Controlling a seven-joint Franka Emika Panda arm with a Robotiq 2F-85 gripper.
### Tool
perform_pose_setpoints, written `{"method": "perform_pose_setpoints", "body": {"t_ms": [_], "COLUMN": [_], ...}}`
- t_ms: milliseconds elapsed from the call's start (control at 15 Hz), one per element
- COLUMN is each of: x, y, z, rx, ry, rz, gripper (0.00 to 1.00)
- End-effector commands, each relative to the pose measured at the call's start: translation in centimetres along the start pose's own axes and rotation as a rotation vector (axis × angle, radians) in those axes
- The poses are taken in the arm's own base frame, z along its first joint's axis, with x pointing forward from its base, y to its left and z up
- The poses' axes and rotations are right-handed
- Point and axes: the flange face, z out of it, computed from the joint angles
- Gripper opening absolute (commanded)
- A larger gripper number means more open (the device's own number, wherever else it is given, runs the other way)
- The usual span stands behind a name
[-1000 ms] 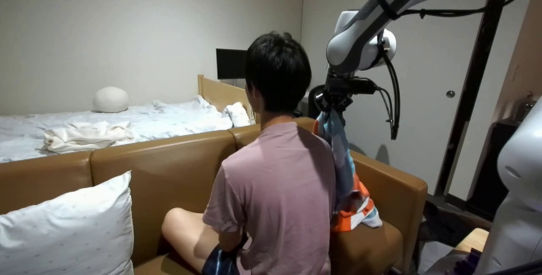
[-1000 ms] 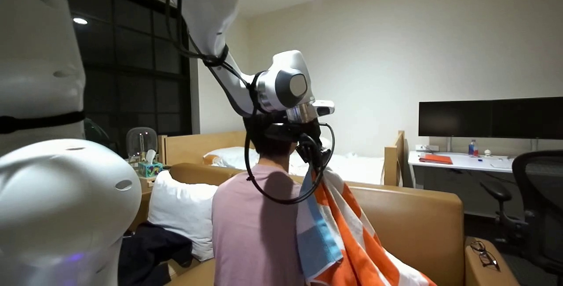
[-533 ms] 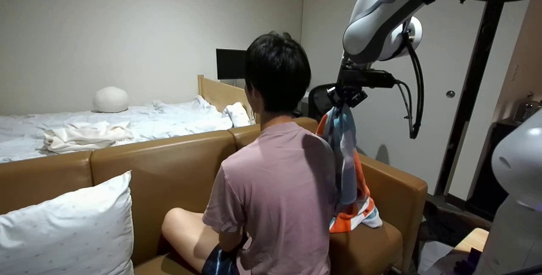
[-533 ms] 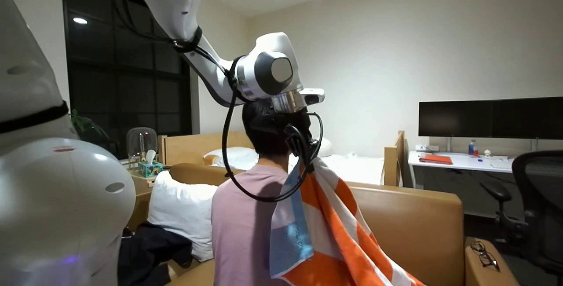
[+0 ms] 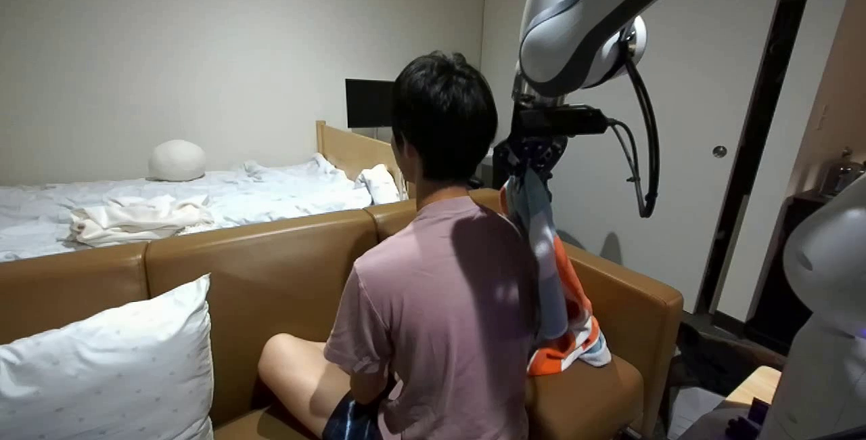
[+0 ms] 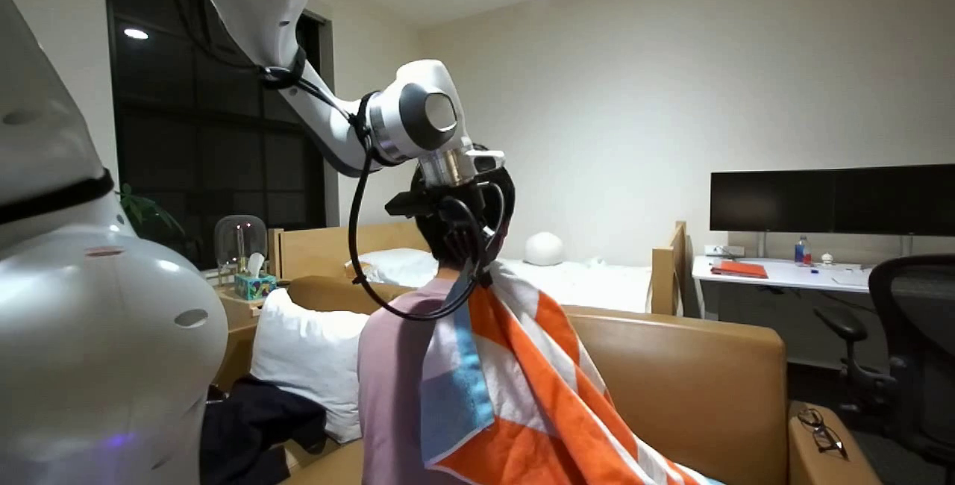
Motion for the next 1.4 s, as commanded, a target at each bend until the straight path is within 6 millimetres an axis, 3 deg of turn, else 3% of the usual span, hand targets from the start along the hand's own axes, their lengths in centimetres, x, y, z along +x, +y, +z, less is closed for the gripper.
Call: {"method": "perform_pose_setpoints", "body": {"t_ms": [0,200,667,733,1333], "x": [-0.4,-0.7,-0.2,-0.7,-4.9], "y": [-1.7,-4.4,-4.3,-4.2,-4.5], "z": [0.6,2.1,2.1,2.3,3.4], "rx": [-0.005,-0.01,-0.011,-0.01,0.001], "ry": [-0.019,-0.051,-0.055,-0.048,-0.02], "rz": [-0.02,-0.045,-0.04,-0.038,-0.057], "gripper": [0.07,0.07,0.07,0.02,0.02]}}
